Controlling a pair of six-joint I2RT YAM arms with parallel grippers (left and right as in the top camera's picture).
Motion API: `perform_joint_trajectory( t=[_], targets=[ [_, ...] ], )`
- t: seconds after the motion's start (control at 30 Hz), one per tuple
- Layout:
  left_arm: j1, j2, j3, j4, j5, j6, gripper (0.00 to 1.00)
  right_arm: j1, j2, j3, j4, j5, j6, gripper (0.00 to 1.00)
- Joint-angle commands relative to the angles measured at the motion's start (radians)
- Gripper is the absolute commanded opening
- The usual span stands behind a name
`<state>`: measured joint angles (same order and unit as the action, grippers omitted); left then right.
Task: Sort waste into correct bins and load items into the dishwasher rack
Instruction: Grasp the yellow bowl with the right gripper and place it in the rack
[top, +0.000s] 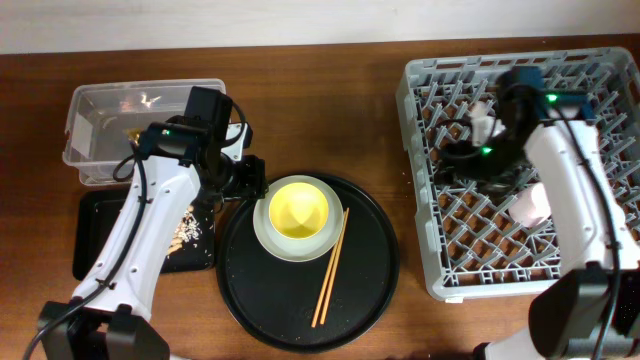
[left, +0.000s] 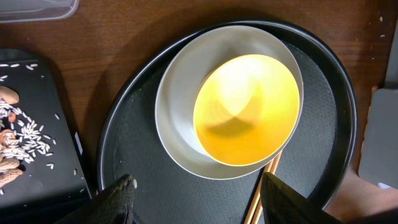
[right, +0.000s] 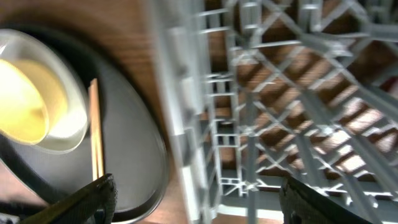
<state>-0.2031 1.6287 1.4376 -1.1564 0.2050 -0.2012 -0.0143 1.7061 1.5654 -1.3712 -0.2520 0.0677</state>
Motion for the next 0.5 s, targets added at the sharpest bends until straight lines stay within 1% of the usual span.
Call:
perform_joint_trajectory(
  t=[0.0,0.03,0.13,0.17,0.23,0.3,0.43,0.47],
  targets=[
    [-0.006,-0.017,0.003,-0.005,-0.035,0.016,0.64,0.174,-0.035,-0.004,0.035,-0.027,0.000,0.85],
    [-0.006,-0.017,0.003,-0.013,-0.071,0.014,0.64,0.240,-0.032,-0.004,0.061,-0.029,0.000,0.85],
    [0.009,-0.017,0.003,-0.062,-0.203,-0.051,0.64,0.417,-0.006,-0.005,0.171,-0.025,0.003,0.85],
    [0.028,-0.017,0.003,-0.085,-0.238,-0.092,0.65,0.463,0.007,-0.005,0.208,-0.016,0.047,0.85],
    [0.084,-0.017,0.003,-0.105,-0.250,-0.113,0.69,0.537,0.056,-0.005,0.276,0.037,0.161,0.83],
    [0.127,-0.017,0.003,-0.113,-0.250,-0.121,0.77,0.579,0.120,-0.005,0.322,0.054,0.224,0.79],
    [0.141,-0.017,0.003,-0.111,-0.251,-0.121,0.80,0.628,0.273,-0.005,0.367,0.054,0.309,0.65],
    [0.141,-0.017,0.003,-0.108,-0.251,-0.121,0.83,0.631,0.303,-0.005,0.368,0.054,0.316,0.62]
  ],
)
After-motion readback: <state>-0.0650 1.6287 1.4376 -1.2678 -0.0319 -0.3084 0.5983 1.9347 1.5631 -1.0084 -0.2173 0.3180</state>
